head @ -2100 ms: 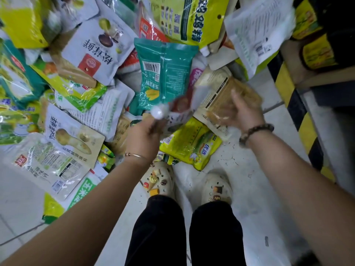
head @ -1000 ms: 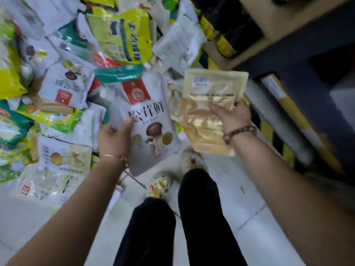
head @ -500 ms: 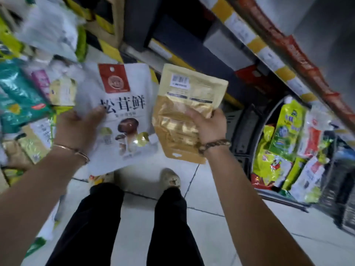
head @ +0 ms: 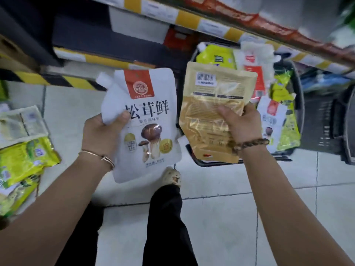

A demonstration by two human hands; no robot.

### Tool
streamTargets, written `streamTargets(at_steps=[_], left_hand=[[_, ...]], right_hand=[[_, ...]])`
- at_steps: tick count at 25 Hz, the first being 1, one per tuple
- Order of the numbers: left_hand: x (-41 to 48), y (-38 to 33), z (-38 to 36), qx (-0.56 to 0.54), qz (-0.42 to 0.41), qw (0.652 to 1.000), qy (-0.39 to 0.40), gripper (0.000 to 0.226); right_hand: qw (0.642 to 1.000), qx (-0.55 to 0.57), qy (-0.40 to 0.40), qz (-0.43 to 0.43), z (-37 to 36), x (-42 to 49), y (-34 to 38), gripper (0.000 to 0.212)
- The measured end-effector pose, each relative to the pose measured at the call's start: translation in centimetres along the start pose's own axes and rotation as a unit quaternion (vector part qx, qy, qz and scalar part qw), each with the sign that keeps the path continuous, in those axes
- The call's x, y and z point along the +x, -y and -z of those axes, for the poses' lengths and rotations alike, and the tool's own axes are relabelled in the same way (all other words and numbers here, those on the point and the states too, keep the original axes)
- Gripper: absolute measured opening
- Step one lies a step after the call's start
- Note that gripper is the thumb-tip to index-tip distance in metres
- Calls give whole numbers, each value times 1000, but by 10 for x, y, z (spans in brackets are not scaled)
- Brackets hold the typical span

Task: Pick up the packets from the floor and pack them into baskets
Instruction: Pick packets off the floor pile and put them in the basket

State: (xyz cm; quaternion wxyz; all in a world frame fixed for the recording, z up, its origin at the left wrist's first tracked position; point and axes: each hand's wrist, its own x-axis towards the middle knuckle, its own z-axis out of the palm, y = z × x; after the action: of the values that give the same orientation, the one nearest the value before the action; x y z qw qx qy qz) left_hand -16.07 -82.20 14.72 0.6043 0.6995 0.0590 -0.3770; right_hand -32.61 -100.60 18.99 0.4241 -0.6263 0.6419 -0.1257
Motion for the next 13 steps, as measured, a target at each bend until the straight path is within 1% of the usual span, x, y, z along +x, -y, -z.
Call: streamTargets(at_steps=[2,5,9,11,13], left_hand=[[-10,4,-42,-6,1,1000,24,28],[-24,12,-100,-12,1,999,50,17],[-33,35,-165,5,16,997,72,16],[-26,47,-183,31,19,998,59,17],[-18,60,-193,76,15,996,31,9]], right_hand=[[1000,1,-12,-2,45,16,-18,31],[1000,-5,-18,-5,96,40,-46,33],[999,-38,-28,-2,137,73,-86,36],[998,-59,-20,-3,144,89,-98,36],[998,-62,-3,-5,141,103,-107,38]])
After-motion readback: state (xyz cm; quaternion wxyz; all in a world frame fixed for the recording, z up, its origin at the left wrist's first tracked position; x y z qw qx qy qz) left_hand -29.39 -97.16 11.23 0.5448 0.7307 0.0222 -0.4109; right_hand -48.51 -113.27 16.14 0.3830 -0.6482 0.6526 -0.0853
